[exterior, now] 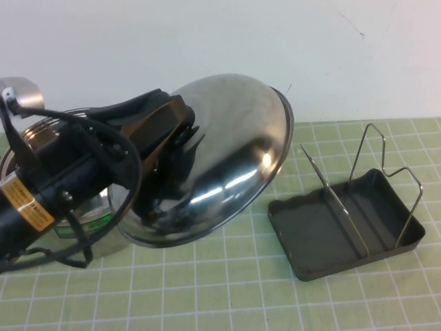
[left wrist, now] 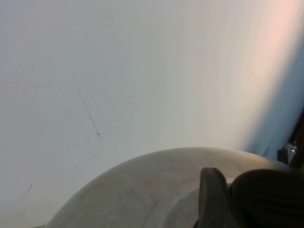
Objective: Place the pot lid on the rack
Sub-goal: Hand over the pot lid
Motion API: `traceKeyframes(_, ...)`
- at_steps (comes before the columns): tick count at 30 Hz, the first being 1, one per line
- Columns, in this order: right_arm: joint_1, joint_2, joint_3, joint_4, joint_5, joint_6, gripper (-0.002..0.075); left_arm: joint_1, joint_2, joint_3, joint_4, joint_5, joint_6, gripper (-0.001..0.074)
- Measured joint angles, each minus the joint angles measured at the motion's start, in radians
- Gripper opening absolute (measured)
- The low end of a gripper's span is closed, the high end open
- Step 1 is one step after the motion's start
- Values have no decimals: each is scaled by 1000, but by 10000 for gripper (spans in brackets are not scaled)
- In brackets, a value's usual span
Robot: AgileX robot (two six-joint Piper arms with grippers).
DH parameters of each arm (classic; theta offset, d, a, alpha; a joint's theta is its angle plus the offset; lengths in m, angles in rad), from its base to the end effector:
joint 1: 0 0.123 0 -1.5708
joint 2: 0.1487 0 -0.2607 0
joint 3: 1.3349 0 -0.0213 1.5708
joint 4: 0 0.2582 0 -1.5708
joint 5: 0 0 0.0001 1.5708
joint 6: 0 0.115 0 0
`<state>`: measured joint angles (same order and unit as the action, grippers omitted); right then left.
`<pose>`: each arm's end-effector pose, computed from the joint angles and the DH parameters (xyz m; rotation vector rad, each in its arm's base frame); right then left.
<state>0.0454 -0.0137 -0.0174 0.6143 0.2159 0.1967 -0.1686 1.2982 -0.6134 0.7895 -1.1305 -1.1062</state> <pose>0.1087 0.0192 0.2029 0.5276 1.5976 0.7444 0.2587 -0.1189 0.2869 0.3100 1.3341 -1.1498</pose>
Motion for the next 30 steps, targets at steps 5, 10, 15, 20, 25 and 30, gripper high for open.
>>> traceKeyframes(5, 100, 108, -156, 344, 52, -423, -1, -59, 83, -58, -60, 6, 32, 323)
traceKeyframes(10, 152, 409, -279, 769, 192, -901, 41, -170, 141, -142, -64, 6, 135, 323)
traceKeyframes(15, 154, 690, -401, 1046, 320, -1234, 248, -209, 152, -169, -55, -6, 161, 323)
traceKeyframes(20, 154, 900, -506, 1070, 488, -1279, 421, -209, 152, -173, -62, -6, 162, 323)
traceKeyframes(25, 154, 1039, -581, 1070, 585, -1288, 450, -209, 152, -175, -62, -6, 172, 323)
traceKeyframes(30, 154, 1127, -650, 1070, 627, -1312, 452, -209, 152, -175, -53, -6, 175, 323)
